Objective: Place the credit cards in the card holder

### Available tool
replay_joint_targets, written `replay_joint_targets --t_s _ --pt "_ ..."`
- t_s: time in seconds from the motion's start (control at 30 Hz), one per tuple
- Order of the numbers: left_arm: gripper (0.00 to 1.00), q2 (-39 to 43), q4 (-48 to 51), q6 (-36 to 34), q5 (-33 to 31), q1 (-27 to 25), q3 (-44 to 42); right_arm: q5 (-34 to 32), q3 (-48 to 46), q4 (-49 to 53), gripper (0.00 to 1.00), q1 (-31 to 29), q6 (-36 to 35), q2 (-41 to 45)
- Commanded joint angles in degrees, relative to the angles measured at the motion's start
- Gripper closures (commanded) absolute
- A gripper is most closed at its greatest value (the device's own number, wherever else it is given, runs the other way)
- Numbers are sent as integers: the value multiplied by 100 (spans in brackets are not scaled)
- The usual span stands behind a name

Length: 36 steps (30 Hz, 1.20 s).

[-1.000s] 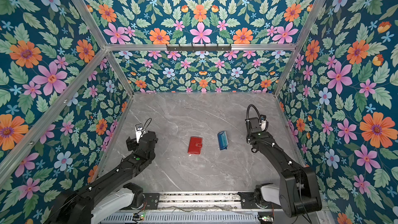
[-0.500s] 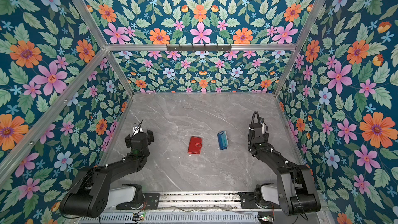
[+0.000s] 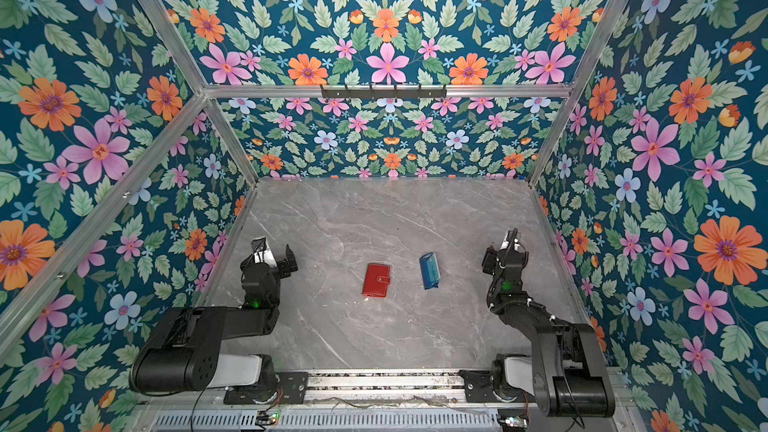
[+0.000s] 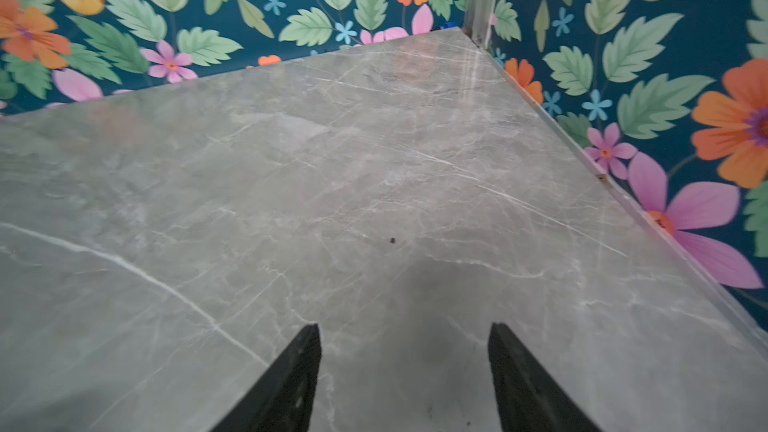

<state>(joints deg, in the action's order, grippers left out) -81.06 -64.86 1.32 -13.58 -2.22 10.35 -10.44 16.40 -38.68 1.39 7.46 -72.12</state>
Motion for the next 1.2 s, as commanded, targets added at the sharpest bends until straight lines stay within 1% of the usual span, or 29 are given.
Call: replay_joint_targets --t_s 0.0,0.07,0.13,0.2,0.23,0.27,0.3,0.33,0.37,0.4,0.47,0.53,0.6,1.17 --pt "0 -358 -921 4 526 92 22 318 -304 -1386 34 27 -159 -235" --pt "0 -595 -1256 -4 612 115 -32 373 -350 -1670 34 25 -192 -423" --pt "1 -854 -1335 21 618 125 50 402 -267 -1581 34 28 -184 -537" --pt "0 -1167 -1238 -7 569 125 340 443 -176 -1507 34 21 -175 -691" --pt "0 -1099 -581 14 575 125 585 478 -143 -1571 33 23 -203 -826" --pt "0 -1002 -293 24 547 110 638 494 -117 -1667 33 28 -215 -957" --pt "0 -1106 -546 -1 547 110 594 494 -95 -1861 33 27 -257 -1139" --pt "0 -1138 -731 -32 538 108 578 516 -37 -1736 32 27 -280 -1128" --pt "0 -1083 -551 -11 559 108 597 507 62 -1377 30 19 -220 -1052" --pt "0 -1056 -470 -4 563 108 600 508 74 -1293 23 28 -215 -1019" --pt "0 -1099 -622 -18 553 108 572 484 17 -1646 1 28 -258 -1143" --pt "0 -1096 -586 -19 552 108 589 486 54 -1399 1 28 -228 -1059" --pt "0 -1094 -589 -18 558 109 581 483 19 -1586 1 30 -249 -1121" --pt "0 -1100 -567 -25 557 108 595 480 26 -1556 1 27 -245 -1112"
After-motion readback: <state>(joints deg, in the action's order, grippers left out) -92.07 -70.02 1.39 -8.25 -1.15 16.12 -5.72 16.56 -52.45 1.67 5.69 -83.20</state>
